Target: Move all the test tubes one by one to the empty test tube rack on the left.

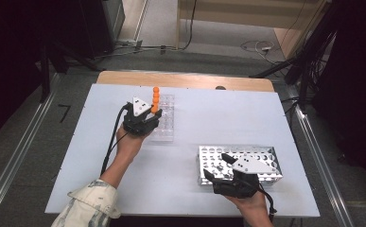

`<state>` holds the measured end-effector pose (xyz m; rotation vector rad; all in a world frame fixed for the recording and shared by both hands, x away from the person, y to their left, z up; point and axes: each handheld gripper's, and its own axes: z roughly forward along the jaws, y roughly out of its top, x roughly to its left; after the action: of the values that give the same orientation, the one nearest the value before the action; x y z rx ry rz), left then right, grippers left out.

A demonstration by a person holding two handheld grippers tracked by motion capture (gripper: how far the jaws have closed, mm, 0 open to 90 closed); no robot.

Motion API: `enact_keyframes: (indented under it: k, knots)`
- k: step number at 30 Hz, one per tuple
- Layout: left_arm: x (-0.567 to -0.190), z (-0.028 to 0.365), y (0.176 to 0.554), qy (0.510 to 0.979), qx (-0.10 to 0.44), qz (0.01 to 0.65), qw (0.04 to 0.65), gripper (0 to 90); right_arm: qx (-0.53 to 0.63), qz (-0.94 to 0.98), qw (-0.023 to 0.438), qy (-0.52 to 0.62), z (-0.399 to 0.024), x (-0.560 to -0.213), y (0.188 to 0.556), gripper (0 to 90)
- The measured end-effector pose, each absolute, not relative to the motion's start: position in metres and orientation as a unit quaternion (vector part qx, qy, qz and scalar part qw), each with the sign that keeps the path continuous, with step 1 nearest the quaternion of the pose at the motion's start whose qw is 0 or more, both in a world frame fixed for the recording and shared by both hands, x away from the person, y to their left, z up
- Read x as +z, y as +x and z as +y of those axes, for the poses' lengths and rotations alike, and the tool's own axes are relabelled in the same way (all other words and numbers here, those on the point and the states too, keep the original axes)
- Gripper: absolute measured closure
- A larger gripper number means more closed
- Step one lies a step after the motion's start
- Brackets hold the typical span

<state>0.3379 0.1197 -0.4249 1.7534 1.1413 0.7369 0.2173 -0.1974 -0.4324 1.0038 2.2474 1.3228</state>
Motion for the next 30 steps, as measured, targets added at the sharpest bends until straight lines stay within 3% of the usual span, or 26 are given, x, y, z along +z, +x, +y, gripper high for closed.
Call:
enact_keyframes:
  k: [18,30]
  knots:
    - [-0.423,0.126,0.313,0.699,0.273,0.469,0.465,35.1,0.465,0.783,0.186,0.369,-0.206,-0.433,0.223,18.4]
    - [-0.426,0.128,0.29,0.701,0.26,0.465,0.475,28.5,0.465,0.771,0.203,0.384,-0.218,-0.432,0.23,18.4]
